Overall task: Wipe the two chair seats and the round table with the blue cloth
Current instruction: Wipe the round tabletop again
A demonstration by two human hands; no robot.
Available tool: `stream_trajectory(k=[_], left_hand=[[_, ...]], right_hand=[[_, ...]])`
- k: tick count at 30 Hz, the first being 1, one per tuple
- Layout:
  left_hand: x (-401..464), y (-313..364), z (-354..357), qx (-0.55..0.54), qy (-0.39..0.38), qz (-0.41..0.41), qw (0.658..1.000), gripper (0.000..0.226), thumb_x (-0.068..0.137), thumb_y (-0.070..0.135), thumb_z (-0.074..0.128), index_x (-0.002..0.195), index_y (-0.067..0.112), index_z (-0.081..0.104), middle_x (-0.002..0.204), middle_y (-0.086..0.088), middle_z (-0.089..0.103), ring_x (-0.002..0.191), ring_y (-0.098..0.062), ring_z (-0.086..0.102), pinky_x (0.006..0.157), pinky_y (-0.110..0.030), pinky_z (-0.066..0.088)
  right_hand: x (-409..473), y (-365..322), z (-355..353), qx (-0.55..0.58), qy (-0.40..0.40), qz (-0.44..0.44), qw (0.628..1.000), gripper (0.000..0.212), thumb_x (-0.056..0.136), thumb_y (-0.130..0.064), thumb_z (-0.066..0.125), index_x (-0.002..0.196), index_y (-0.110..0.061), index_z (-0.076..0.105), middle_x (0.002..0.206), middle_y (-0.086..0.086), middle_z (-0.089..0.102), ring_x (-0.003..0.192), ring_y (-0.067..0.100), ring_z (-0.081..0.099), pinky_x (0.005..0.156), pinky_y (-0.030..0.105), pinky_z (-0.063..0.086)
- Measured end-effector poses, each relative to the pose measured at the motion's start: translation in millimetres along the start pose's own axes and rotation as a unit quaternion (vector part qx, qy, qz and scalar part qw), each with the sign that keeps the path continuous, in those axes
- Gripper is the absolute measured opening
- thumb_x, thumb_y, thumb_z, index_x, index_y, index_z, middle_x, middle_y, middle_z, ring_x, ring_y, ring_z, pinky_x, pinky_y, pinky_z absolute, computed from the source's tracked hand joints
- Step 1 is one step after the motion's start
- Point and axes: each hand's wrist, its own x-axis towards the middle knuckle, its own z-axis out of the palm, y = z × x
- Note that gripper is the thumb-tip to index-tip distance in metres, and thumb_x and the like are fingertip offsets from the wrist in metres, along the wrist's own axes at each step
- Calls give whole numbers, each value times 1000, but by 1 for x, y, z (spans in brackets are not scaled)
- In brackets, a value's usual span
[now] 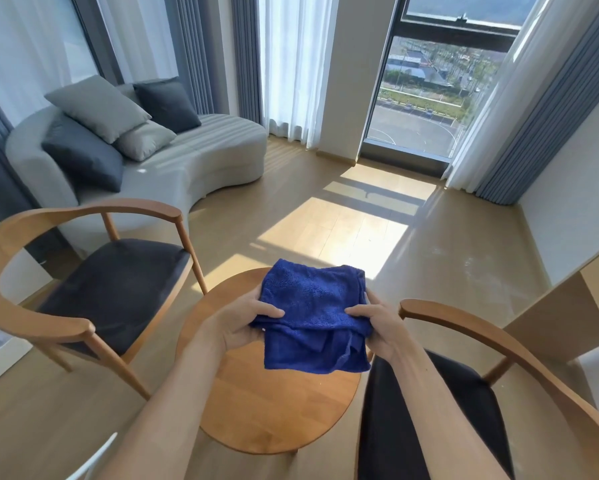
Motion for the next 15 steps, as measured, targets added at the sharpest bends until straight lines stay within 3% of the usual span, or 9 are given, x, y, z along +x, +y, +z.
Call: stream_trajectory(k=[3, 6, 8, 10, 11, 14, 15], left_hand=[[6, 2, 0, -14, 30, 42, 999, 50, 89, -15, 48, 119, 24, 58, 105, -5, 70, 92, -23, 68, 71, -35, 57], [8, 8, 4, -38, 57, 70, 995, 43, 92, -15, 40, 89, 16, 69, 89, -5, 71, 78, -19, 67, 63, -28, 55], [10, 12, 7, -32, 41, 92, 994, 56, 91, -16, 32, 71, 16, 72, 104, -5, 73, 96, -25, 68, 81, -36, 52], [13, 11, 6, -42, 57, 105, 992, 57, 87, -18, 27, 72, 14, 72, 116, -9, 70, 109, -30, 64, 95, -44, 45], [15, 10, 4, -63, 70, 97, 991, 53, 87, -14, 29, 77, 13, 73, 112, -10, 71, 104, -29, 64, 92, -43, 46], [18, 6, 3, -180, 71, 57, 980, 17, 91, 14, 49, 91, 11, 66, 82, -5, 66, 72, -22, 62, 62, -29, 49], [17, 6, 5, -207, 66, 48, 975, 18, 92, 26, 54, 95, 12, 64, 81, -4, 65, 70, -22, 62, 57, -27, 49]], right_hand=[[-3, -3, -2, 8, -25, -78, 997, 51, 84, 18, 49, 118, -18, 60, 106, 8, 71, 98, 29, 67, 84, 42, 55], [-3, -6, -2, 13, -19, -127, 992, 36, 88, 17, 40, 90, -7, 67, 90, 14, 68, 87, 33, 62, 67, 32, 56], [-2, -7, -2, 21, -51, -154, 986, 37, 84, 17, 41, 69, -8, 65, 106, 19, 66, 99, 37, 63, 75, 34, 58], [-2, -7, -2, 20, -81, -170, 982, 46, 83, 21, 38, 59, -10, 61, 120, 19, 62, 113, 36, 59, 82, 38, 56], [-1, -7, -3, 18, -78, -171, 982, 51, 84, 23, 35, 57, -11, 61, 121, 17, 62, 115, 36, 59, 81, 38, 55], [0, -4, -2, 36, -64, -180, 981, 55, 85, 24, 32, 55, -11, 62, 120, 14, 63, 112, 34, 60, 79, 38, 56], [0, -3, -1, 44, -58, -183, 980, 55, 85, 24, 32, 56, -11, 63, 120, 13, 63, 112, 32, 61, 79, 37, 56]])
